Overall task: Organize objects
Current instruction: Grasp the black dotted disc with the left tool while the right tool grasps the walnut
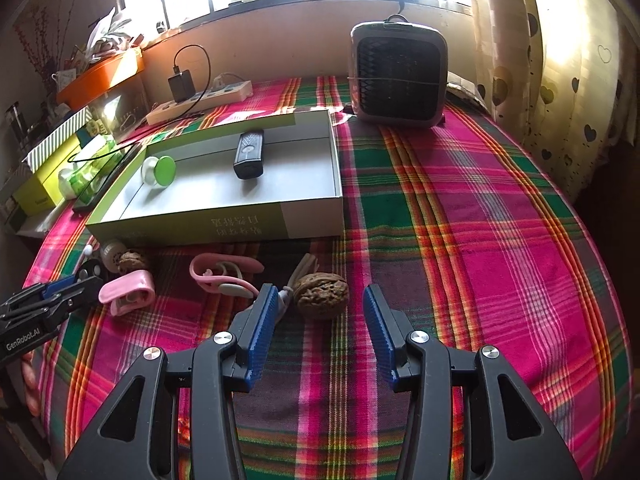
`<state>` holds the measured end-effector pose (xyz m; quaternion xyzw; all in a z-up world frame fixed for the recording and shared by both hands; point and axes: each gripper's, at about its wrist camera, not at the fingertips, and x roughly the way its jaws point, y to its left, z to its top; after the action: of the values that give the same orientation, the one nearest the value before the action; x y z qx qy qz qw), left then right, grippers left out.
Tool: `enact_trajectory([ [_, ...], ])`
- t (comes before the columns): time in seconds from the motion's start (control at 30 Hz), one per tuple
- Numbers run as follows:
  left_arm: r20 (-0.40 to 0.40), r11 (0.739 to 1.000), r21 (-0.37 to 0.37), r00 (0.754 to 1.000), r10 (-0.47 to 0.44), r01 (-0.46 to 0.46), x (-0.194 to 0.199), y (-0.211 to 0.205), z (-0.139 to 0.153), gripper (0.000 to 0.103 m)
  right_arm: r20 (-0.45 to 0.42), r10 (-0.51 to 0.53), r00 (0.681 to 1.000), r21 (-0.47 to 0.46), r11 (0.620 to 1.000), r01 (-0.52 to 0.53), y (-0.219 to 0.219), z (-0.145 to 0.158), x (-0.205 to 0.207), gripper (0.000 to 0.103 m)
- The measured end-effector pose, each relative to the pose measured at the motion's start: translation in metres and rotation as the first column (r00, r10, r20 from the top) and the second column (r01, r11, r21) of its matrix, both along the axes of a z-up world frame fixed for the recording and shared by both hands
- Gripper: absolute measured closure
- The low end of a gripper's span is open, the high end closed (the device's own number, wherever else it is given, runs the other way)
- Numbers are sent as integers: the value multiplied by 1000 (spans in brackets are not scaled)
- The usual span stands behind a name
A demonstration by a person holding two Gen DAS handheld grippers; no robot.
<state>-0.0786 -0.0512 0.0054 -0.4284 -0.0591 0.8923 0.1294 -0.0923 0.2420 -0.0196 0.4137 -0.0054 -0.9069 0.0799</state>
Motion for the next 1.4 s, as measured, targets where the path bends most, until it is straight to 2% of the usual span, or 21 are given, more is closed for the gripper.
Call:
enact_trajectory([
  [0.5,2,1000,-11,1000,3,-3,-2,0,0,67,32,0,999,-19,1000,0,7,-6,-9,58],
  [0.73,1,1000,-9,1000,16,-16,-2,-3,0,73,34,12,999,-27,1000,-11,7,-6,-9,71],
  [1.4,-11,999,-14,999,32,-33,1,-3,3,78,26,11,1000,-27,1000,-10,6,-5,-7,71],
])
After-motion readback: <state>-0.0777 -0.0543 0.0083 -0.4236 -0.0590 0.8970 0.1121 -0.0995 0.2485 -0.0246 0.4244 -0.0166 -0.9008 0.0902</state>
